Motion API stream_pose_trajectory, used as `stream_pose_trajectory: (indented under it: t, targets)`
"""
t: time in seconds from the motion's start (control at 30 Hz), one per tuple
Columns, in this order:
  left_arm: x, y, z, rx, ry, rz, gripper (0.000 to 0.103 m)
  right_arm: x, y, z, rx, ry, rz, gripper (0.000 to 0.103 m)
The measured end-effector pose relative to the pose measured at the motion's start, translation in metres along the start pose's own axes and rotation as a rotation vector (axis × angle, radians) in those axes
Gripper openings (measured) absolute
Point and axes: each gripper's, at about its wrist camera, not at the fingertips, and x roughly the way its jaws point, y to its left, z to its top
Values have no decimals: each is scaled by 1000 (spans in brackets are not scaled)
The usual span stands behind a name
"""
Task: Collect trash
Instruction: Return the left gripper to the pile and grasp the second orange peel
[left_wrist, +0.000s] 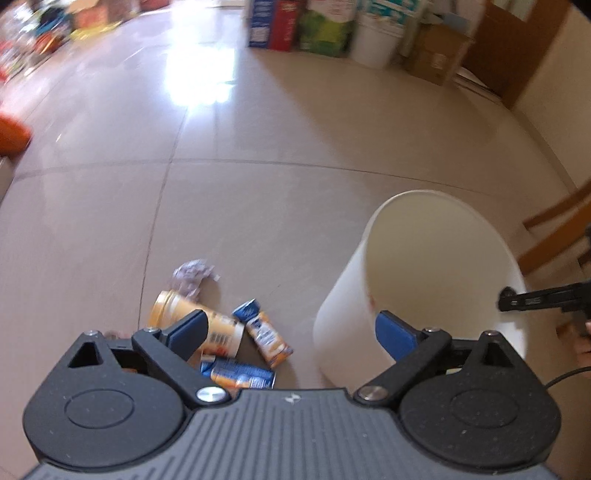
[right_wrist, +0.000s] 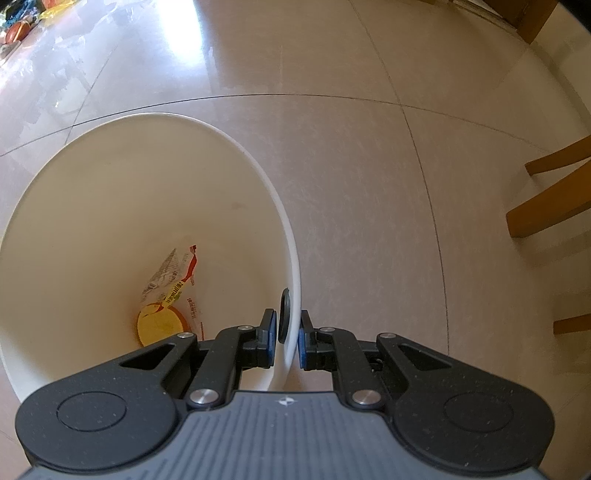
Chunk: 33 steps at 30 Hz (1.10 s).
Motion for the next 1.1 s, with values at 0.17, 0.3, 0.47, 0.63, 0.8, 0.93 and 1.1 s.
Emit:
stream_pose_trajectory:
  t: [0.17,0.3,0.47,0.63,0.8,0.93,1.1]
  targets:
    - [22,29,-37,-132,14,44,97,-1,-2,-1,-8,-10,-2,14]
    - [48,42,-71,-191,22,102,97,0,1,-3,-26,-18,-18,14]
    - [80,61,-108,-236,18,157,97,0,8,-5,-42,-24,-33,14]
    - [106,74,-141,-248,59,169,97,0,11,-5,-35,-21,-40,14]
    - [127,82,-165,-257,101,162,97,1,16,-5,-38,-23,-62,15]
    - [146,78,-178,-173,129,211,97,2,18,-5,-39,-20,-68,15]
    - [164,82,-188,-125,142,238,97,3,21,-3,-45,-14,-82,16]
